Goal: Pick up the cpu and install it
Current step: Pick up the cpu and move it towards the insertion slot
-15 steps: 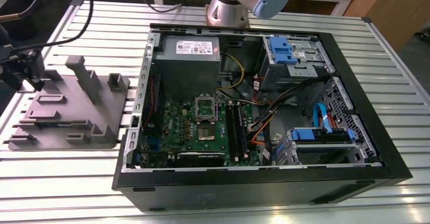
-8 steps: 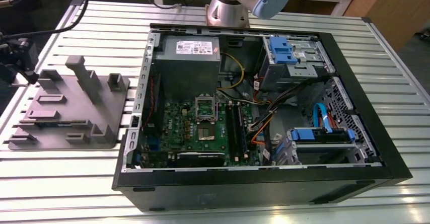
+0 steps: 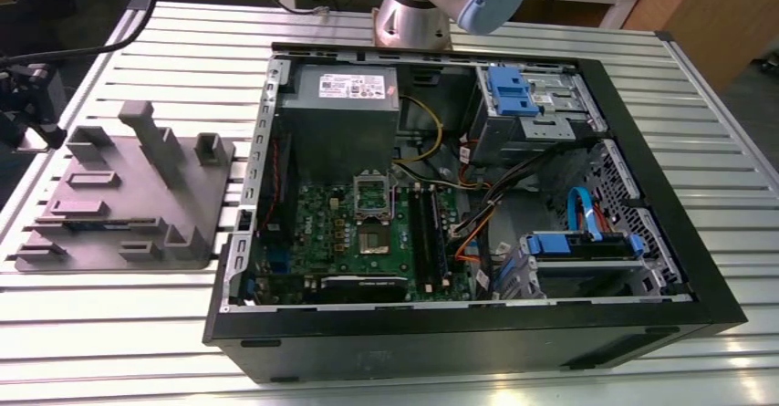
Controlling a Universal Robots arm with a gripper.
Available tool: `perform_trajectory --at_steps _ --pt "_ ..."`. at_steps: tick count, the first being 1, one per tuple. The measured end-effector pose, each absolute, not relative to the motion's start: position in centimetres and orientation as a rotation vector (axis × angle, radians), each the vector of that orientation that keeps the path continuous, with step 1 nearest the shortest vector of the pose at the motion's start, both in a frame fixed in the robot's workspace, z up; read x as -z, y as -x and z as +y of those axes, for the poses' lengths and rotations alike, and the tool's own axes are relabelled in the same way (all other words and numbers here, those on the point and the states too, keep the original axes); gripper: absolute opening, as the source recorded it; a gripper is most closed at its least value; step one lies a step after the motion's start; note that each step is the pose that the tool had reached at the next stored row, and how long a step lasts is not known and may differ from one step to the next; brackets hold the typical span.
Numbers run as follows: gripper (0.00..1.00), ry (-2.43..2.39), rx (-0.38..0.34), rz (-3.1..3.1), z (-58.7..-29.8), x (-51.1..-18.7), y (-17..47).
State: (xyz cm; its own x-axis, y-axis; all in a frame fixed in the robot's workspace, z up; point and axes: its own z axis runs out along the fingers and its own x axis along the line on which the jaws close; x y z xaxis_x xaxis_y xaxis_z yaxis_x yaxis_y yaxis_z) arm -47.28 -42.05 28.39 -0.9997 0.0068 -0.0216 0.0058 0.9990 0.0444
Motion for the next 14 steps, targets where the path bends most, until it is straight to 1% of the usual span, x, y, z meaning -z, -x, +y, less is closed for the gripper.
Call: perform_trajectory --at_steps 14 --pt "0.47 -0.010 -0.070 3.119 -42.0 -30.4 47.3"
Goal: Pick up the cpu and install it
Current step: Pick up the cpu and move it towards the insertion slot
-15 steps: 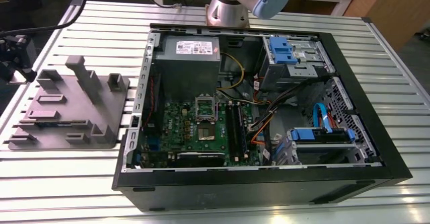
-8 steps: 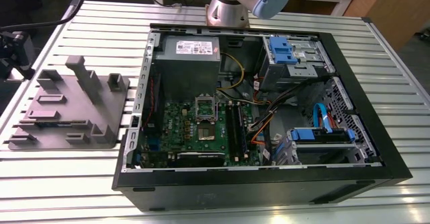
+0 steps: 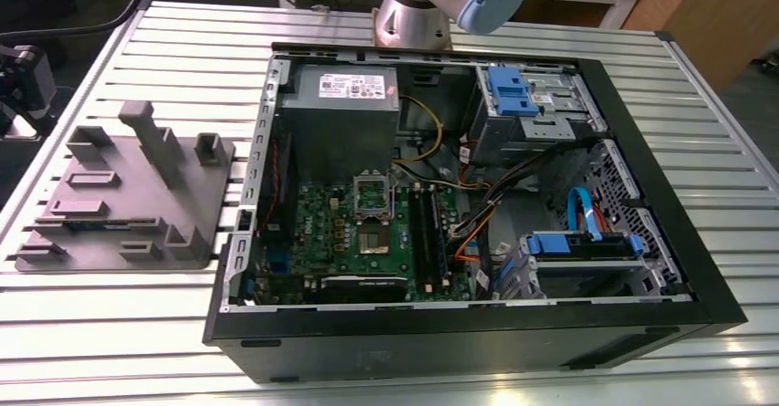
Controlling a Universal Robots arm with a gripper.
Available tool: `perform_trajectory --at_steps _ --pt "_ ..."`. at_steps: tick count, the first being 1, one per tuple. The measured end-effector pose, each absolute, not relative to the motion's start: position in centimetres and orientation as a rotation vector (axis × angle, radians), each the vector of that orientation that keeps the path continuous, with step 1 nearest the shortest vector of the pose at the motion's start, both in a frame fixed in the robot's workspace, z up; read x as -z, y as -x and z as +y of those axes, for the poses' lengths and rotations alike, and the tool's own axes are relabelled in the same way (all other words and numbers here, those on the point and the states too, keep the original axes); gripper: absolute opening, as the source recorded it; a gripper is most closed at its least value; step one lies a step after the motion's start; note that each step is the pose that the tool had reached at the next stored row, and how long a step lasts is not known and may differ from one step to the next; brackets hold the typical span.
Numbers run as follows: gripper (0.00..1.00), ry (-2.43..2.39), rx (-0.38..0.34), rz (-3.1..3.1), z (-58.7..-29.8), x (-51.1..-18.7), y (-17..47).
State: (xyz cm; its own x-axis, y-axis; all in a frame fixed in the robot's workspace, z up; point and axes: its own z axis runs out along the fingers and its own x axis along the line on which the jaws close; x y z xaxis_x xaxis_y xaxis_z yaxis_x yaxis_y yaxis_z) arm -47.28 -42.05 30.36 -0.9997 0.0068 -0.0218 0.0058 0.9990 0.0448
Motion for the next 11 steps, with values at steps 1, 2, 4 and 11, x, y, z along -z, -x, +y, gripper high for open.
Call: perform_trajectory --at_steps 1,2,4,11 --pt "0.47 -0.010 -0.070 3.119 -42.05 -30.36 47.28" --pt "0.47 -0.010 -0.070 3.119 -42.05 -30.36 47.28" --pt "0.47 -0.010 -0.070 3.119 -42.05 -30.38 47.28" --pt "0.47 -0.010 -0.070 3.119 -42.05 -30.72 47.28"
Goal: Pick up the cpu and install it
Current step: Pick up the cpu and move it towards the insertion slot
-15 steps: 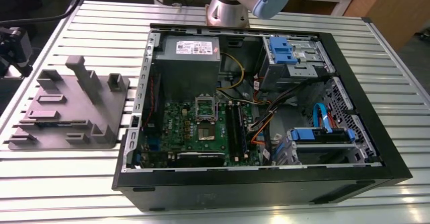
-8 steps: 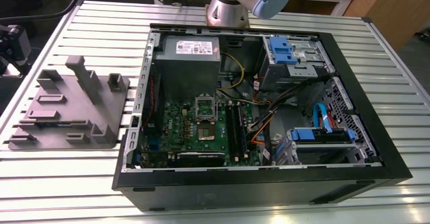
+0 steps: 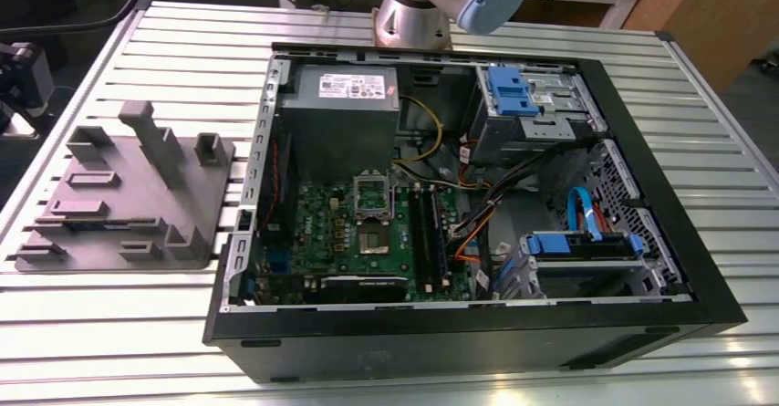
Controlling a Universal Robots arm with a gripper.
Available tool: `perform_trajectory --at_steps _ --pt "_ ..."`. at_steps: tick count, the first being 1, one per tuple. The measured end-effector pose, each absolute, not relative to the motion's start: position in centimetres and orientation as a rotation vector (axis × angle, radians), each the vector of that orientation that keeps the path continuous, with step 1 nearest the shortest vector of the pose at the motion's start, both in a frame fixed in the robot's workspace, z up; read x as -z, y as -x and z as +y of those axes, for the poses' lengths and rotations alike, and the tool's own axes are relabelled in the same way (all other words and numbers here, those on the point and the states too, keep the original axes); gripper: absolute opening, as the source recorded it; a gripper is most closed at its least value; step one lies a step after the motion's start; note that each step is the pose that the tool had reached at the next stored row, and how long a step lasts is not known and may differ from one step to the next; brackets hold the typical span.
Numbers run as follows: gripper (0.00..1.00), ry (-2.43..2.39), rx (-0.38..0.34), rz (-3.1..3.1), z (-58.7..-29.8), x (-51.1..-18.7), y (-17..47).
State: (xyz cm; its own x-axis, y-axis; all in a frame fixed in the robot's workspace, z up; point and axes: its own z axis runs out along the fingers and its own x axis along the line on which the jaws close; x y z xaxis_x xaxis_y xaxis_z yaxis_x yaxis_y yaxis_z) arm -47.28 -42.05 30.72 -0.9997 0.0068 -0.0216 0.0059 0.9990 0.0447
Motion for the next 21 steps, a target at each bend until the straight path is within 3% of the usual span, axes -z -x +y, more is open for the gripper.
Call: perform_trajectory --at_steps 21 --pt "0.47 -0.010 -0.070 3.119 -42.0 -34.8 47.3"
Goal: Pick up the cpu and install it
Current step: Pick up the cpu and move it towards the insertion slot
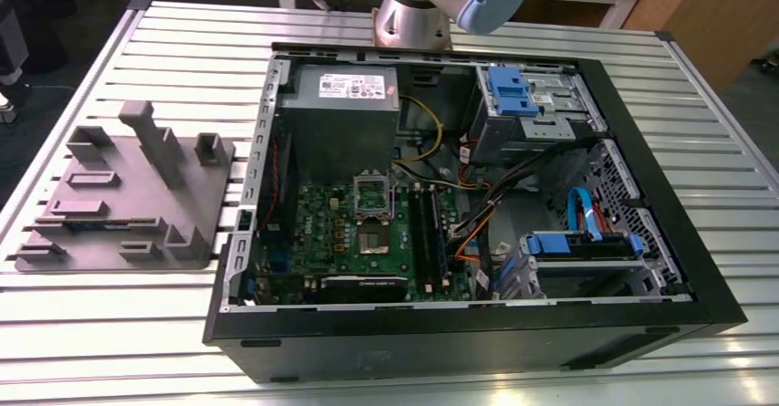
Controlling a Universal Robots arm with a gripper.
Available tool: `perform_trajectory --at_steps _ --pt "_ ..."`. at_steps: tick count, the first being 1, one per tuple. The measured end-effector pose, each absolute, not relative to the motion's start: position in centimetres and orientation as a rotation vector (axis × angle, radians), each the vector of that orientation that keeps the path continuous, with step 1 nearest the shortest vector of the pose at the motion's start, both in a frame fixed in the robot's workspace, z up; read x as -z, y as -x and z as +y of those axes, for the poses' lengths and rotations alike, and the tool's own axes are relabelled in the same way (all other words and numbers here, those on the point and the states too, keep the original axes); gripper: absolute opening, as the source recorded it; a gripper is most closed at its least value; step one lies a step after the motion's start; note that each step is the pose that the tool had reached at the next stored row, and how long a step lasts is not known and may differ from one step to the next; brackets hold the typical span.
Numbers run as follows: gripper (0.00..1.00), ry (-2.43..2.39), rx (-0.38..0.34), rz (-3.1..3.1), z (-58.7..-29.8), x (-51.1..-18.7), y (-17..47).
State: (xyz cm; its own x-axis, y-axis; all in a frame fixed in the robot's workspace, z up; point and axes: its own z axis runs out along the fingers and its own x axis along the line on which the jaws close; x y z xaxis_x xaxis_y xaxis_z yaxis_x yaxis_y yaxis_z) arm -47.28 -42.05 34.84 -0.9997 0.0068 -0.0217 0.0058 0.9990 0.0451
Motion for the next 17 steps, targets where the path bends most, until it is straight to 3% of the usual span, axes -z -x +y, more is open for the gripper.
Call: perform_trajectory --at_steps 17 --pt "0.47 -0.010 -0.070 3.119 -42.0 -35.4 46.2"
